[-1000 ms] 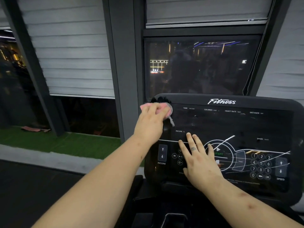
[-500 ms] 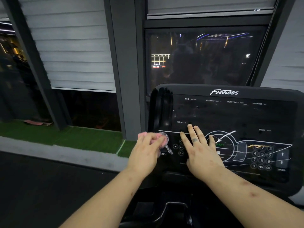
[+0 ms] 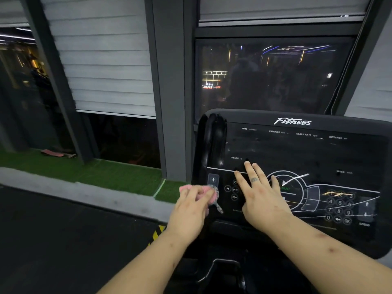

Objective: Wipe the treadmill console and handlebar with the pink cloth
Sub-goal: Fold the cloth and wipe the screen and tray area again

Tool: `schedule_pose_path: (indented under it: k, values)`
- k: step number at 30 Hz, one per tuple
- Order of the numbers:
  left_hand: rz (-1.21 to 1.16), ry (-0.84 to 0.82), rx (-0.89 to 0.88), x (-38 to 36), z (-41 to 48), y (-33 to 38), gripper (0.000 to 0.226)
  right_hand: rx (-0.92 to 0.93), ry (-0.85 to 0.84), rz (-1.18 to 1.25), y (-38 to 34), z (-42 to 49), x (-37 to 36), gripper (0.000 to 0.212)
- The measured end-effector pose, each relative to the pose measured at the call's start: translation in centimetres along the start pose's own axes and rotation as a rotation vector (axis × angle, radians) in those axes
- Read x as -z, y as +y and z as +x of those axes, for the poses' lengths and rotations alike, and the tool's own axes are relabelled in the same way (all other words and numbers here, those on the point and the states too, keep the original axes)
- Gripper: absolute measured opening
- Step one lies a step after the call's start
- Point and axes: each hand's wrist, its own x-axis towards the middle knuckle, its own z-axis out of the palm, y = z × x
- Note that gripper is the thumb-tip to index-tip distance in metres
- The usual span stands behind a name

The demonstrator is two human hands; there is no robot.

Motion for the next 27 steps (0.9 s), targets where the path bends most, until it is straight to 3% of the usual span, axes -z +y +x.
schedule_pose_path:
  k: [4,11,16,18,22,27]
  values:
    - [0.065,0.158,-0.081,2.0,4.9,1.3,0.052,0.009,0.004,0.047,0.0,-0.1,0.6,0.087]
    - [0.143,0.162,-0.097,5.8,11.2,4.5,0.057,0.035,0.023,0.092,0.9,0.1,1.8,0.083]
    - [0.062,0.185,-0.076,6.8,12.3,5.3,0.057,0.039,0.118,0.227,1.5,-0.1,2.8,0.076]
    - [-0.051,0.185,-0.056,7.6,12.4,5.4,0.054,0.027,0.151,0.341,1.7,0.1,3.4,0.071]
    - [-0.596,0.099,0.135,10.6,12.3,5.8,0.044,-0.009,0.199,0.650,1.6,1.3,5.5,0.066]
    - [-0.914,0.002,0.103,12.7,12.3,6.2,0.032,-0.121,0.150,1.264,1.2,3.1,7.8,0.077]
